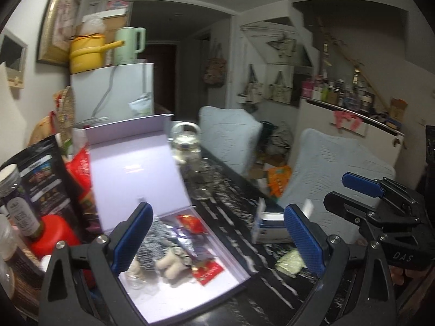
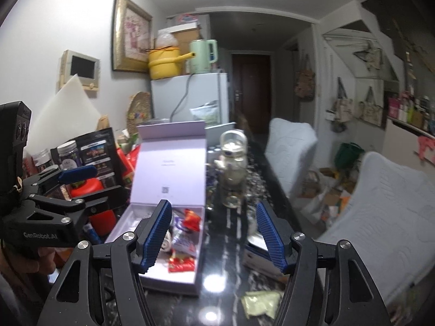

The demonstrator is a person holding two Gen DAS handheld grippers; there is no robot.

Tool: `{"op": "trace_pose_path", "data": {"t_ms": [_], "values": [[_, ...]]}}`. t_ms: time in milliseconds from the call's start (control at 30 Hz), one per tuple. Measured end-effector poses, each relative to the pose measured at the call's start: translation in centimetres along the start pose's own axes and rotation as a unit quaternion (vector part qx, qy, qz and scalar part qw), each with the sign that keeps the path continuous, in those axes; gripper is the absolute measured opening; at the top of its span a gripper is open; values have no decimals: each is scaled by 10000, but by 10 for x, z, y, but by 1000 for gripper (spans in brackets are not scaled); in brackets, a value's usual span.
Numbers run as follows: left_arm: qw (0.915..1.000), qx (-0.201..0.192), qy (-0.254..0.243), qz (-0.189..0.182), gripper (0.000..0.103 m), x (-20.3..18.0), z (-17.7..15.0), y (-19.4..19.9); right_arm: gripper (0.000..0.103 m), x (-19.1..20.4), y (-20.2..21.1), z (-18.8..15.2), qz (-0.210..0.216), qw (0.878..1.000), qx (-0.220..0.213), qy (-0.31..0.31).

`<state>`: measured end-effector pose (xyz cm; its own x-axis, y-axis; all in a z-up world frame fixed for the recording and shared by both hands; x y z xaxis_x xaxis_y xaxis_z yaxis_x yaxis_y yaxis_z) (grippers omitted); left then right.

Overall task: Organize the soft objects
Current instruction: 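Withdraw both grippers from the box back over the table, then close the left gripper on the green packet while the right gripper grasps the clear zip bag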

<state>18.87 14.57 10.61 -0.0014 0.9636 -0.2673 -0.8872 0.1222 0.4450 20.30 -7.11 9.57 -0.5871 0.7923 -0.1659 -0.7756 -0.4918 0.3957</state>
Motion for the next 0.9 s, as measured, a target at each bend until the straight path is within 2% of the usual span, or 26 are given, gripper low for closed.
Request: {"op": "trace_pose_path", "data": {"t_ms": [200,467,900], "values": [[9980,359,-198,-476,98,-32,-21,-6,65,-16,27,-28,-328,9992,201,-145],[9910,920,-439,-870,98,-69,-55,-24,66,-40,51,-77,-681,9947,571,-525],[9802,1635,-638,-916,98,-97,-107,-69,66,-65,57,-151,-1008,9821,1254,-983]]}}
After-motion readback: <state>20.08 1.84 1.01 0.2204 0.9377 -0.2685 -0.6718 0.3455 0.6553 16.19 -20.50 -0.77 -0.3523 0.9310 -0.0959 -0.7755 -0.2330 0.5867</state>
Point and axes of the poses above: each gripper's, at about its wrist camera, not at the fingertips, and y roughly against the way its jaws point, x to its left, z to its top, the point moved 4 cm from there along -y, roughly the way its jaws point, and after that the axes turned 13 degrees about y, right-handed, at the moved point
